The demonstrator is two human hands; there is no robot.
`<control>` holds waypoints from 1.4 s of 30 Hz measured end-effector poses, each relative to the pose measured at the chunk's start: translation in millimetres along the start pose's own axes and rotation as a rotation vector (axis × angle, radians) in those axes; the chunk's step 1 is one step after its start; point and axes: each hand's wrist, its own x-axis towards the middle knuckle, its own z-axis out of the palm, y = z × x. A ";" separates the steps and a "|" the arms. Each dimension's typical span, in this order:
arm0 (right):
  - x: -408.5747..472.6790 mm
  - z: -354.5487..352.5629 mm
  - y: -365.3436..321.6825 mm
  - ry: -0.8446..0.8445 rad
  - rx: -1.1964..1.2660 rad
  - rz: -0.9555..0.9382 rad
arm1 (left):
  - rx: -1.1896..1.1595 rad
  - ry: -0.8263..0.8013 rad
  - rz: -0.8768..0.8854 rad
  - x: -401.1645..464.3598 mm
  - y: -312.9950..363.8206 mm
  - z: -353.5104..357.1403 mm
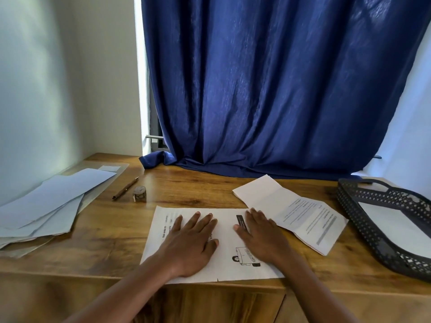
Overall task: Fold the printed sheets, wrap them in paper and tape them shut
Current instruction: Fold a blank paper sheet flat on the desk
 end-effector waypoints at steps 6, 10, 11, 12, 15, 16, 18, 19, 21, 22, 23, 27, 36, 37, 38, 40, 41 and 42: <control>-23.3 3.5 -33.8 0.131 -0.053 -0.188 | -0.001 0.011 0.004 -1.2 0.1 1.3; -34.4 14.4 -44.2 0.036 0.028 -0.252 | -0.002 0.016 0.004 -0.5 0.0 1.3; -33.2 13.8 -40.2 0.028 0.018 -0.238 | 0.002 0.013 0.004 -0.2 0.1 1.2; -31.7 13.0 -35.2 0.023 0.008 -0.220 | 0.005 0.010 0.003 0.1 0.2 0.9; -29.0 11.0 -25.7 0.018 -0.026 -0.164 | 0.004 0.000 -0.010 0.8 -0.5 1.3; -28.7 11.1 -25.3 0.018 -0.032 -0.160 | 0.001 -0.004 -0.014 1.5 -0.8 1.3; -29.2 11.9 -26.1 0.024 -0.037 -0.162 | -0.006 -0.014 -0.019 2.4 -1.2 0.8; -28.8 12.9 -26.1 0.029 -0.038 -0.162 | -0.010 -0.016 -0.023 3.1 -1.9 0.6; -27.3 15.2 -25.3 0.040 -0.036 -0.163 | -0.016 -0.021 -0.043 4.5 -6.9 0.0; -27.0 15.7 -24.9 0.043 -0.033 -0.163 | -0.016 -0.026 -0.063 5.0 -11.7 -0.9; -26.9 16.0 -24.5 0.044 -0.031 -0.164 | -0.013 -0.029 -0.089 5.3 -18.2 -1.9; -27.5 15.3 -25.5 0.035 -0.029 -0.162 | -0.004 -0.017 -0.213 5.0 -48.0 -7.4; -28.7 14.3 -27.0 0.060 -0.021 -0.166 | -0.025 0.037 -0.142 -6.5 6.7 -11.8; -29.0 14.8 -26.9 0.062 -0.022 -0.169 | -0.038 0.009 -0.095 -10.9 16.1 -9.6; -29.4 15.1 -26.8 0.059 -0.021 -0.168 | -0.046 -0.028 -0.066 -14.1 22.1 -6.2; -29.4 15.2 -26.5 0.052 -0.011 -0.160 | -0.030 -0.058 -0.040 -19.5 22.8 -0.5; -29.4 14.8 -26.5 0.051 -0.007 -0.159 | -0.018 -0.047 -0.032 -21.9 18.4 1.3; -29.1 14.8 -26.4 0.051 -0.007 -0.160 | -0.008 -0.035 -0.028 -24.6 12.6 1.7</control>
